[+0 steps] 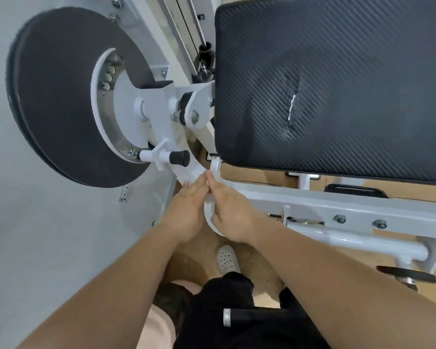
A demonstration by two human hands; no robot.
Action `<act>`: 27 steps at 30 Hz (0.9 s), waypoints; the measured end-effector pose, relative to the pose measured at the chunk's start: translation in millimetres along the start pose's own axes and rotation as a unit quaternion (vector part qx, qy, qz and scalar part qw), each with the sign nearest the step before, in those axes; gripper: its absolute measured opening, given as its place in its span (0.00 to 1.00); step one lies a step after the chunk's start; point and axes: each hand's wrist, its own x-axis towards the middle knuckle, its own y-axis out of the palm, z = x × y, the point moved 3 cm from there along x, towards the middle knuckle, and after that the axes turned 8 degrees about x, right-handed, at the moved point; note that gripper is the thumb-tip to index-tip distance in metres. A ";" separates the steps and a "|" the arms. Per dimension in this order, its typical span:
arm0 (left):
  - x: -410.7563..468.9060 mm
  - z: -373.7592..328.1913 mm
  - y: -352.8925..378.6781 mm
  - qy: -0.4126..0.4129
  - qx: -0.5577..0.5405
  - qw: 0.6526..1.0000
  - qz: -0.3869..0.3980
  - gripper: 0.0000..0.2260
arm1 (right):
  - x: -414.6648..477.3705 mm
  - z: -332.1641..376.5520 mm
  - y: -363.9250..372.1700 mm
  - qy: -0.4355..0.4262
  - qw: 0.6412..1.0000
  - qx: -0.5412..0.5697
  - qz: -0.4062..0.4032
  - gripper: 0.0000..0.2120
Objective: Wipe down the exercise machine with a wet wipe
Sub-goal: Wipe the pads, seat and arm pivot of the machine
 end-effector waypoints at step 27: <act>-16.1 62.6 -100.0 -0.045 0.276 0.957 -0.078 0.40 | 79.0 3.9 -2.1 -0.109 0.941 0.312 -0.073 0.15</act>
